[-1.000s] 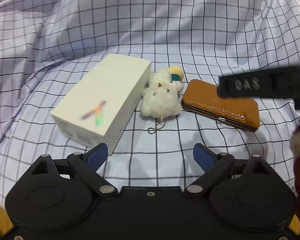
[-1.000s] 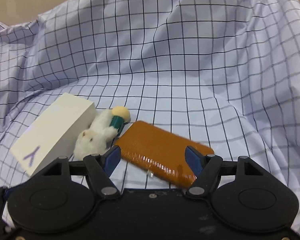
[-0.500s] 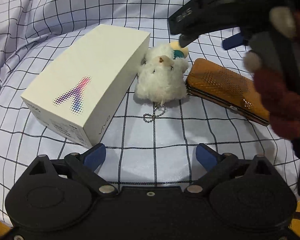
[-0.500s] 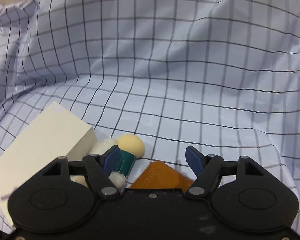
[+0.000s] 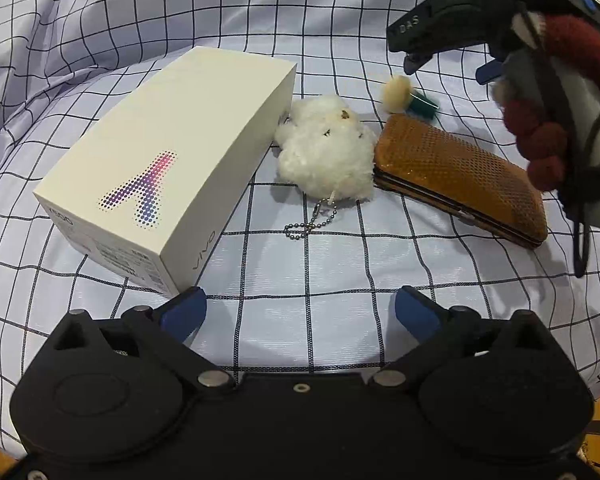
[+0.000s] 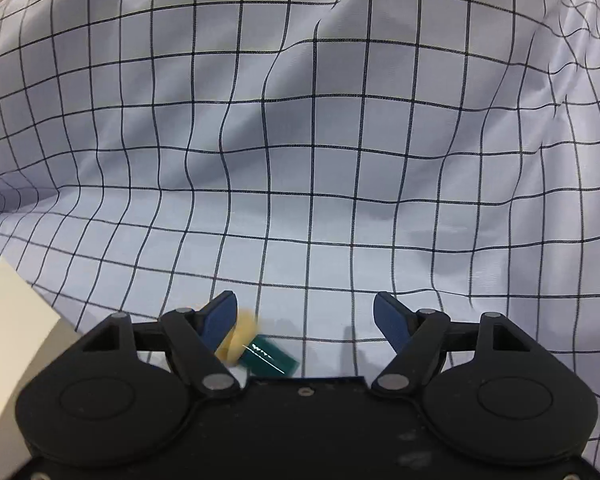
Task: Organize soft objects
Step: 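Reach the right tool toward the yellow sponge with green handle, then close the right tool around the green handle of the yellow sponge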
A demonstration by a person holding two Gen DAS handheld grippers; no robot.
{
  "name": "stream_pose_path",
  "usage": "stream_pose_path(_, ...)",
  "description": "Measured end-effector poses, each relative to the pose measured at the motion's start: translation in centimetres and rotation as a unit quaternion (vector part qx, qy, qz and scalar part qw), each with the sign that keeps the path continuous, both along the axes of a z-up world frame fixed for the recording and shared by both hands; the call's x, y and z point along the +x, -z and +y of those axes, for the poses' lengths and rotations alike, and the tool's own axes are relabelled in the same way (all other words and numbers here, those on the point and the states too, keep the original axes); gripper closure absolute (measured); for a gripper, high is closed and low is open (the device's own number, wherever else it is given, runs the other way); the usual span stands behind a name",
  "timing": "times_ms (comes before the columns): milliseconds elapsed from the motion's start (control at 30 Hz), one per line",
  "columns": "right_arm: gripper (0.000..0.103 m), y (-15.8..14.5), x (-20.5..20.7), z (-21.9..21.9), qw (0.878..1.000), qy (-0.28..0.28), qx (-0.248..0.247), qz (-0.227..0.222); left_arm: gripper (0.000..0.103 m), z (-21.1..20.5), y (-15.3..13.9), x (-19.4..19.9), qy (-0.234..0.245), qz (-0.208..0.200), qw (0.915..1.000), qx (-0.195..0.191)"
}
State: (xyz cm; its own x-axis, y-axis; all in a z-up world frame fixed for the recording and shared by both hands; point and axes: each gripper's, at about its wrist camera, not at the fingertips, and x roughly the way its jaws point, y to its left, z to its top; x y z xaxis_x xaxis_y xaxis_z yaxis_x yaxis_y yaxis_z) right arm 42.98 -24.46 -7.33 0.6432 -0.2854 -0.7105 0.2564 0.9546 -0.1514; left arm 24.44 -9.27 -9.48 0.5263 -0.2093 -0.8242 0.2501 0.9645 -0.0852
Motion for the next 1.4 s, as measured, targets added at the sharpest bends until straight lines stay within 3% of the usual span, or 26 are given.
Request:
stream_pose_path(200, 0.028, 0.7, -1.9, 0.7, 1.000, -0.005, 0.010, 0.005, 0.005, 0.1, 0.0, -0.1, 0.001, -0.003, 1.0000, -0.002)
stream_pose_path(367, 0.027, 1.5, -2.5, 0.8, 0.999, 0.035, 0.029, 0.002, 0.005, 0.1, 0.0, -0.1, 0.001, -0.003, 1.0000, -0.002)
stream_pose_path(567, 0.027, 1.4, -1.9, -0.8, 0.990, 0.099, 0.103, -0.006, 0.005, 0.1, 0.0, -0.1, -0.001, -0.002, 1.0000, -0.004)
stream_pose_path(700, 0.027, 1.5, -1.5, -1.2, 0.985, 0.118, 0.123, -0.009, 0.005, 0.0, -0.1, -0.1, -0.002, -0.004, 1.0000, -0.003)
stream_pose_path(967, 0.035, 2.8, 0.7, -0.9, 0.982, 0.114, 0.149, 0.018, 0.005, 0.1, -0.1, 0.0, 0.000, -0.003, 1.0000, -0.007)
stream_pose_path(1067, 0.054, 3.1, 1.6, -0.8, 0.985, 0.113, 0.131, 0.022, 0.005, 0.1, -0.1, -0.1, 0.000, -0.005, 1.0000, -0.007)
stream_pose_path(1200, 0.057, 3.3, 2.2, -1.7, 0.986, 0.099, 0.129, 0.022, 0.005, 0.2, 0.0, -0.2, 0.001, -0.005, 1.0000, -0.008)
stream_pose_path(1233, 0.062, 3.2, 2.4, -1.9, 0.987, 0.091, 0.127, 0.023, 0.005, 0.2, 0.0, -0.2, 0.001, -0.005, 1.0000, -0.008)
stream_pose_path(1300, 0.085, 2.9, 2.0, -2.2, 0.990, 0.072, 0.116, 0.028, 0.005, 0.2, 0.0, -0.2, 0.001, -0.005, 1.0000, -0.009)
stream_pose_path(1400, 0.084, 2.1, 0.8, -3.2, 0.991, 0.055, 0.115, 0.029, 0.005, 0.2, 0.0, -0.2, 0.000, -0.005, 0.9999, -0.010)
